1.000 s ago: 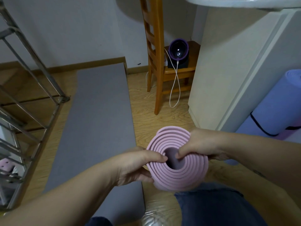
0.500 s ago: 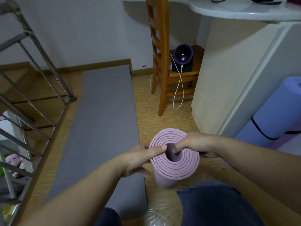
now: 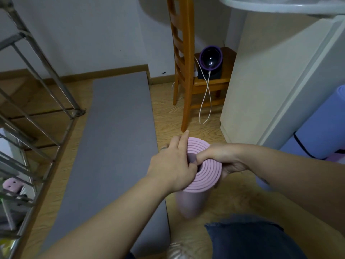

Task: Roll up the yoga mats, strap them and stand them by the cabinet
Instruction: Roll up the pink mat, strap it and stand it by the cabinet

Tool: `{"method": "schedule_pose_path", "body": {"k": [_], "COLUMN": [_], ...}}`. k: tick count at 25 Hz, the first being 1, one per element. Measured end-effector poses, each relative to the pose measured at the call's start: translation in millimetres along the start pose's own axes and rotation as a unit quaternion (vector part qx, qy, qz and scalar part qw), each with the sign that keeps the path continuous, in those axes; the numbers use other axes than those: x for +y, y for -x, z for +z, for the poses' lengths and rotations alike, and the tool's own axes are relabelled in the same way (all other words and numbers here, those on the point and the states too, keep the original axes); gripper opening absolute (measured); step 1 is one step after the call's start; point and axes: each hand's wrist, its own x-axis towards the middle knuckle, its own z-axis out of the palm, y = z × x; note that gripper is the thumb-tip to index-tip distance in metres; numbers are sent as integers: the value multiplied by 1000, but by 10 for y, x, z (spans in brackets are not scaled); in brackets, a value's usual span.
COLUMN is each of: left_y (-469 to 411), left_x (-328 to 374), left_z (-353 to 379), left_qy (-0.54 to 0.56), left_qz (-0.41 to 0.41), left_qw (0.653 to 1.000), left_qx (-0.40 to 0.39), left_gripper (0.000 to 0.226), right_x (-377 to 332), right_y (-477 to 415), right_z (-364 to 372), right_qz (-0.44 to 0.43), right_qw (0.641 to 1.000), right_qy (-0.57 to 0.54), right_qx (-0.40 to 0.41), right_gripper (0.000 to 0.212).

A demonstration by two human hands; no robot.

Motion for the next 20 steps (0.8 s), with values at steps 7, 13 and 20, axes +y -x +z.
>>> {"method": "schedule_pose_path", "body": {"k": [7,13,20], "left_y": [-840,-675,-282], "left_x": [-96,-61,48], "left_z": [-143,-73,-67], "left_qy": [-23,20,4], "left_qz": [-15,33,45], "left_qw": [995,996,995], "left_qx": [-91,-79,-84], "left_gripper": [78,65,44], "right_x": [-289,-69,129], "right_y": [-472,-333,113], "right_z": [-540,-443,17], "right_qz": [20,14,8], "right_qw": [997,997,994], "right_qy": [-47,-70,-101], "right_qx": [-50,-39,40], "right_gripper": [71,56,41]}}
